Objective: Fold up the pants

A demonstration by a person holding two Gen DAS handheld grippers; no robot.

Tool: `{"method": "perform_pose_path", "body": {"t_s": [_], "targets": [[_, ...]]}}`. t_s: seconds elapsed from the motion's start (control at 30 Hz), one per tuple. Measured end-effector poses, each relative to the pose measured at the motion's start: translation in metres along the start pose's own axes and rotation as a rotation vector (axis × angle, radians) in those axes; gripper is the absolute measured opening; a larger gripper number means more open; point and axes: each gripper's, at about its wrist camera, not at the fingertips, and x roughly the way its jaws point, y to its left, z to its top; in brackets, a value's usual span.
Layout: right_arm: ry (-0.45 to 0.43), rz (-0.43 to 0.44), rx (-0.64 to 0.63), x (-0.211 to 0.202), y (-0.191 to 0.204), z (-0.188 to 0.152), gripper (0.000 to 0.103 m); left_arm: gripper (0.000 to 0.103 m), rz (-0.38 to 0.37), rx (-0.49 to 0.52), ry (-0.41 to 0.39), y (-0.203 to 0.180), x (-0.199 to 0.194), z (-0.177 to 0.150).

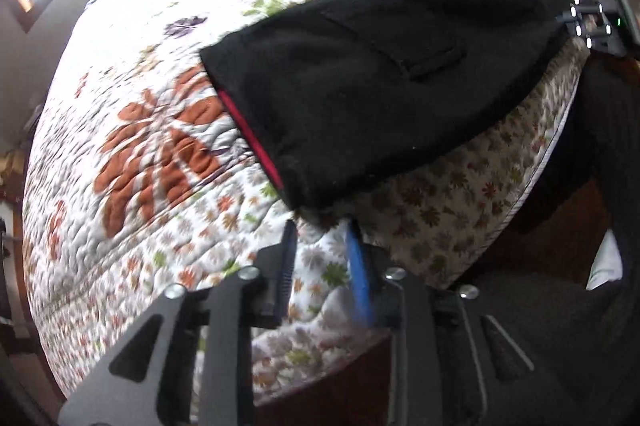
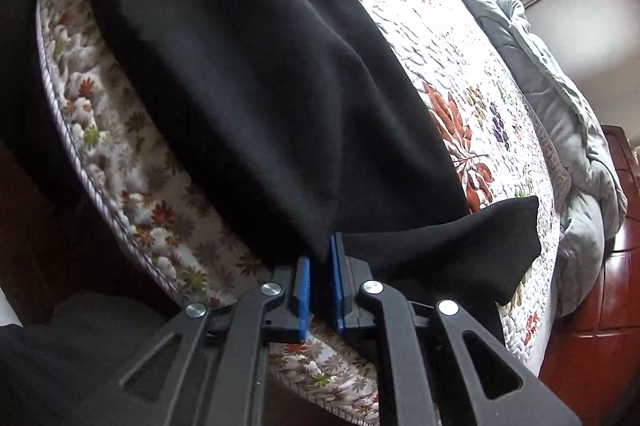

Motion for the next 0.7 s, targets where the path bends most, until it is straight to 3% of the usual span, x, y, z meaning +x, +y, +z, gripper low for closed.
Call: {"method": "perform_pose_path", "body": {"t_s": [0.2, 0.27, 0.33, 0.4, 0.47, 0.57, 0.7], "targets": [[-0.029, 0.137, 0.108, -0.017, -0.022, 0.002, 0.020, 0.044, -0.041, -0.086, -0.169, -0.013, -0.060, -0.007], [-0.067, 0.217, 0.201, -0.030, -0.037, 0.002, 0.021, 0.056, -0.051, -0.073, -0.239, -0.031, -0.079, 0.001], [-0.099, 0.298, 0.293, -0.036, -0.051, 0.002, 0.023, 0.084, -0.082, -0.070, -0.333, -0.054, -0.091, 0.016], [-0.096, 0.338, 0.287, -0.035, -0.048, 0.004, 0.026, 0.091, -0.157, -0.078, -0.385, -0.073, -0.085, 0.033], [-0.090, 0.320, 0.229, -0.036, -0.040, 0.009, 0.027, 0.091, -0.236, -0.031, -0.363, -0.101, -0.067, 0.056], [-0.101, 0.294, 0.147, -0.038, -0.025, 0.017, 0.031, 0.091, -0.255, 0.059, -0.299, -0.142, -0.035, 0.082], [-0.111, 0.175, -0.028, -0.030, 0.001, 0.026, 0.034, 0.091, -0.291, 0.138, -0.187, -0.183, 0.010, 0.106]]}}
